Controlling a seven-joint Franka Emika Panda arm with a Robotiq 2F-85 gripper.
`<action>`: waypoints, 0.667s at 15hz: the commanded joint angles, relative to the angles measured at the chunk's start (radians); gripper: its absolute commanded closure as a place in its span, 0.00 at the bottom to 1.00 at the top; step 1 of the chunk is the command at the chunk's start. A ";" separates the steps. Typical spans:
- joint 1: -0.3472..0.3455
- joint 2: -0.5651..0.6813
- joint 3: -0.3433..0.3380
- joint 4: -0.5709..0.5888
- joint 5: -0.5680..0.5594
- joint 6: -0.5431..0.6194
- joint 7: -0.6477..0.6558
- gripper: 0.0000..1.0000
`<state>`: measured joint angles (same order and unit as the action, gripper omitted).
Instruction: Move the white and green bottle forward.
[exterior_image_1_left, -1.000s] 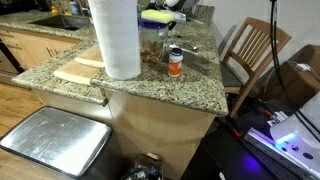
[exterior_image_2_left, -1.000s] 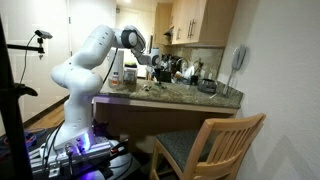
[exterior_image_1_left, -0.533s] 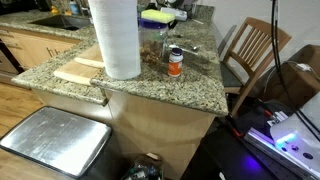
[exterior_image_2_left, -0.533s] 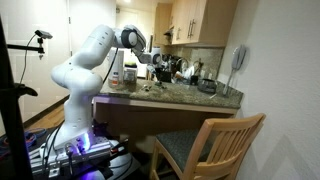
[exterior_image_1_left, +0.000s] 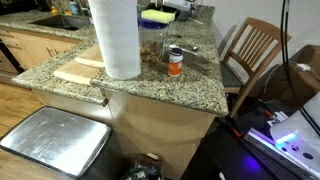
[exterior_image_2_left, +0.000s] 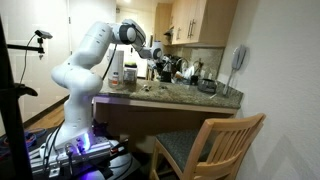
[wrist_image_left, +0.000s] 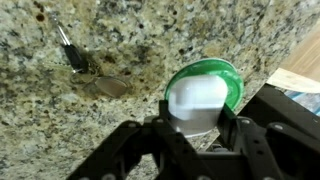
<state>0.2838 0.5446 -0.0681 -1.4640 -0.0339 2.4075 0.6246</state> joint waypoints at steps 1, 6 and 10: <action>-0.012 -0.140 -0.009 -0.147 -0.031 -0.021 0.015 0.77; -0.057 -0.379 0.001 -0.358 -0.040 -0.124 -0.011 0.77; -0.117 -0.576 0.030 -0.554 0.004 -0.206 -0.078 0.77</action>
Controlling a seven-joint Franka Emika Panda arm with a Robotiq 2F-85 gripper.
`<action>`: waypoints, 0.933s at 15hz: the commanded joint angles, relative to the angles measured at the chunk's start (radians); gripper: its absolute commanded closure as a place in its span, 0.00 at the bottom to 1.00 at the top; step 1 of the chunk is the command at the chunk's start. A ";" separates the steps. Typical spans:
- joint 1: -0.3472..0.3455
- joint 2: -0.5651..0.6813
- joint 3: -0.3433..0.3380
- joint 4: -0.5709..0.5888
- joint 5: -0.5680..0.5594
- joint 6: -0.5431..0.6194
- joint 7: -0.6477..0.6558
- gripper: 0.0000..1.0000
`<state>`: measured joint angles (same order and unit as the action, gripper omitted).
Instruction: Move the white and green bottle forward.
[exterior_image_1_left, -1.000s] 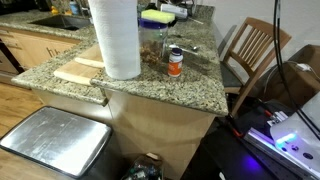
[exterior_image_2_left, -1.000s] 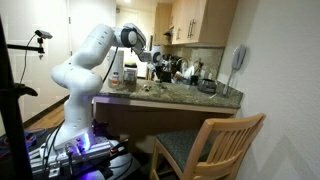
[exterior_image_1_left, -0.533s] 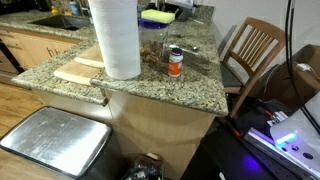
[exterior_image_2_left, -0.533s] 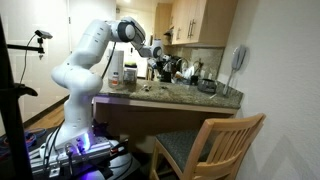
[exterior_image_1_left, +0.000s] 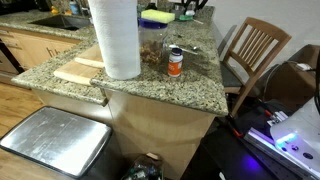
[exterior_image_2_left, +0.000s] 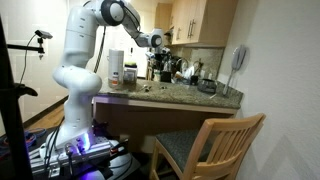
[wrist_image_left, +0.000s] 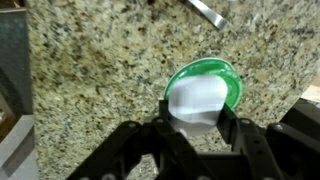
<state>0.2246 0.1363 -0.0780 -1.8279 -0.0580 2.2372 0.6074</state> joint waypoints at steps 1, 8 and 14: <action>-0.074 -0.204 0.047 -0.234 0.065 -0.052 -0.098 0.77; -0.110 -0.324 0.073 -0.492 0.323 -0.098 -0.378 0.77; -0.088 -0.372 0.131 -0.552 0.322 -0.117 -0.470 0.77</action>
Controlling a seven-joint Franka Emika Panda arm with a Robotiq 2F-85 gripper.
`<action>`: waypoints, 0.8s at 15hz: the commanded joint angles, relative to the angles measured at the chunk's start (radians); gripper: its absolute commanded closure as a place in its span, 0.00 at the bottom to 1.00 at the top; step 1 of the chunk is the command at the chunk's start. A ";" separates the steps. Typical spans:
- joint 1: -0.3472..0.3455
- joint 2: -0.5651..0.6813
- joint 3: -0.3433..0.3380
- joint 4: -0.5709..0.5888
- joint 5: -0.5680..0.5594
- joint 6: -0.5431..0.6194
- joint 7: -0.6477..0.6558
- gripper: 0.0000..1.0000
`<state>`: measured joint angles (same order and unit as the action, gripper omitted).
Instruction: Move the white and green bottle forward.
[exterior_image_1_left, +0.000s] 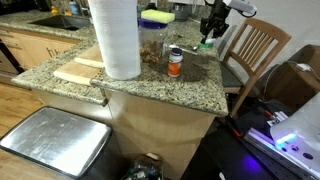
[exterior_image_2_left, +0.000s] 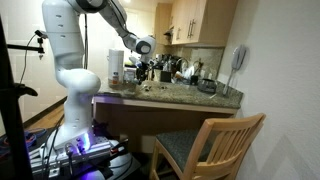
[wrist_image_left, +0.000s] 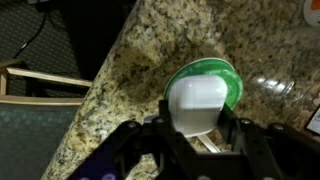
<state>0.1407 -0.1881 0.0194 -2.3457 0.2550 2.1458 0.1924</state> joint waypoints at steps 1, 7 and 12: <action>0.001 -0.045 0.045 -0.035 0.011 -0.013 -0.065 0.77; 0.050 0.089 0.121 -0.018 0.062 0.174 -0.092 0.77; 0.065 0.195 0.149 -0.007 0.116 0.309 -0.118 0.77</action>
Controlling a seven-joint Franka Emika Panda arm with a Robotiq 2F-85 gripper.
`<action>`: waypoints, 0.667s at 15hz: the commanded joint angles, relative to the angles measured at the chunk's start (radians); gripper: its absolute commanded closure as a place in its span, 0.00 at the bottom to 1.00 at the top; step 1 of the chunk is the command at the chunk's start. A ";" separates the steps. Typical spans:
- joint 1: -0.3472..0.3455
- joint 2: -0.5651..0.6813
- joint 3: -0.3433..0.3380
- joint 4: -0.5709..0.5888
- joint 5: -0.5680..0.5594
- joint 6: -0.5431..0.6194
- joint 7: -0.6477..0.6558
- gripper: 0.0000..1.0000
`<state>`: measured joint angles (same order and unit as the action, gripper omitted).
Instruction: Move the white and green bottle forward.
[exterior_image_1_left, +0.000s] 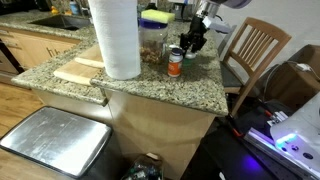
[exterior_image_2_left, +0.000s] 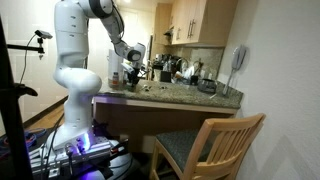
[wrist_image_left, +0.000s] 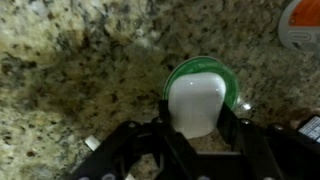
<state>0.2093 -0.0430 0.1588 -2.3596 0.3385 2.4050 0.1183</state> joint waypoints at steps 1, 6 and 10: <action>-0.005 0.048 0.011 0.008 0.021 0.059 -0.038 0.77; -0.009 0.052 0.014 0.029 -0.071 0.048 0.010 0.44; -0.013 0.064 0.012 0.039 -0.164 0.037 0.048 0.05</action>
<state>0.2079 -0.0100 0.1662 -2.3424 0.2224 2.4450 0.1480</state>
